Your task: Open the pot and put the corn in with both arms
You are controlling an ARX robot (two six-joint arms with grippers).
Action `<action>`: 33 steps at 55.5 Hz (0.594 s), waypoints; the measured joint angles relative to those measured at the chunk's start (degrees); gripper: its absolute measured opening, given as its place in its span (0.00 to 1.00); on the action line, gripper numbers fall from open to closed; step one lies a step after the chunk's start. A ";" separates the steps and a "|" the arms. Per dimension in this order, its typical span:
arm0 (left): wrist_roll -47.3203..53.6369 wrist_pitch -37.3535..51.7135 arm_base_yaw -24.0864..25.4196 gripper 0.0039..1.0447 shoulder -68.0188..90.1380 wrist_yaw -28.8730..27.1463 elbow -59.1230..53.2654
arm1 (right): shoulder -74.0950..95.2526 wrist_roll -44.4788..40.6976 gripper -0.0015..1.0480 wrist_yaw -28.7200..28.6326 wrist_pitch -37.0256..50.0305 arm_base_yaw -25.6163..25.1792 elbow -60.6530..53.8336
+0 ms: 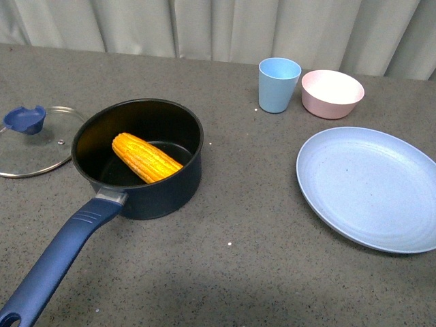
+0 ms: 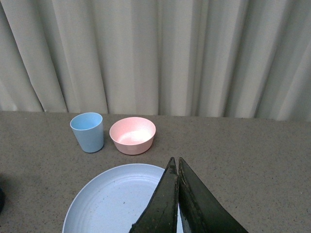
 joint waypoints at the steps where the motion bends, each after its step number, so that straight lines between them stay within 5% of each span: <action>1: 0.00 0.00 0.00 0.94 0.00 0.00 0.00 | -0.87 -0.02 0.01 -0.02 -0.72 0.00 -0.09; 33: 0.00 0.00 0.00 0.94 0.00 0.00 0.00 | -20.98 -0.02 0.01 -0.07 -18.97 -0.02 -0.63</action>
